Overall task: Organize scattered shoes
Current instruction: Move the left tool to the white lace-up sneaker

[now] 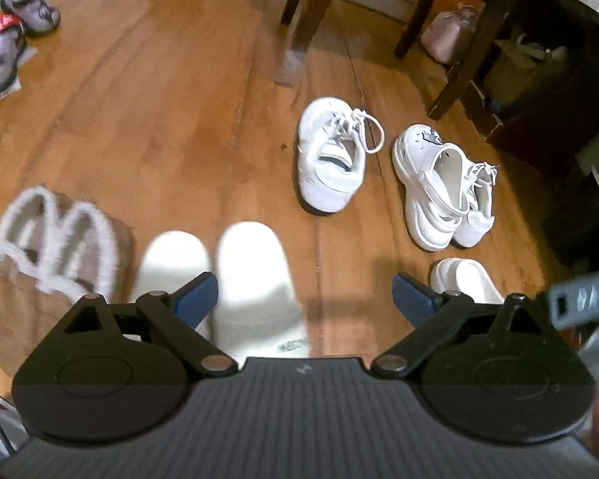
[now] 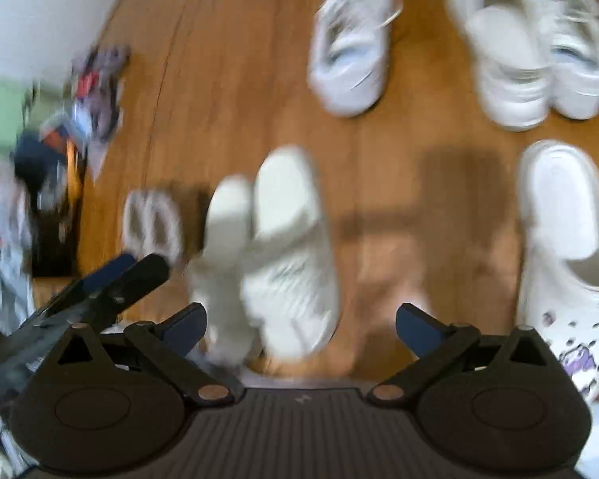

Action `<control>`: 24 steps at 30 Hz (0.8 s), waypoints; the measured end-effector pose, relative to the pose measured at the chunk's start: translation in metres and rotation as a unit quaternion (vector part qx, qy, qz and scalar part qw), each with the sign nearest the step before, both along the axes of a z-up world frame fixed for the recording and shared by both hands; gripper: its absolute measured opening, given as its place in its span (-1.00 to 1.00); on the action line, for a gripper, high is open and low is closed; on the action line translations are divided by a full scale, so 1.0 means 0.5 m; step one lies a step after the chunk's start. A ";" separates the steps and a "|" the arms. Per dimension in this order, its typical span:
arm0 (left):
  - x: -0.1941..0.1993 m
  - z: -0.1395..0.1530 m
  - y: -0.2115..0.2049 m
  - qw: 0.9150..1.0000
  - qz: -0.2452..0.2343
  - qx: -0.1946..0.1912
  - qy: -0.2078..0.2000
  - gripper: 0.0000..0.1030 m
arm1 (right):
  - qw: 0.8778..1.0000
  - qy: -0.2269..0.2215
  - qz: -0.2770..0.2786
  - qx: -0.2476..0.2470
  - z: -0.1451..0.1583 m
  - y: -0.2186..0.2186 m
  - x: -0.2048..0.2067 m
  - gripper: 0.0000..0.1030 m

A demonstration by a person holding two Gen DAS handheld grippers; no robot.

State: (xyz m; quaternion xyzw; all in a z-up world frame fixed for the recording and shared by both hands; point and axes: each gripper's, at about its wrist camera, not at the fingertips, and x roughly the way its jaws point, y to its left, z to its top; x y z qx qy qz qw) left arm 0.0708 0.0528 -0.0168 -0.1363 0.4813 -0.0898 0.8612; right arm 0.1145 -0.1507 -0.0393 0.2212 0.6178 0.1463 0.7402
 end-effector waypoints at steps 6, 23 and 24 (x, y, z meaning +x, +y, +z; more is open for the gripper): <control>0.029 -0.028 -0.071 0.999 -0.038 0.038 0.008 0.85 | 0.997 -0.034 -0.060 -0.028 -0.081 -0.118 -0.102 0.93; 0.094 -0.023 -0.159 0.975 -0.110 0.178 0.078 0.82 | 0.959 -0.225 -0.071 -0.155 -0.031 -0.150 -0.204 0.91; 0.098 -0.027 -0.190 0.968 -0.135 0.207 0.043 0.82 | 0.960 -0.224 -0.070 -0.155 -0.024 -0.147 -0.208 0.90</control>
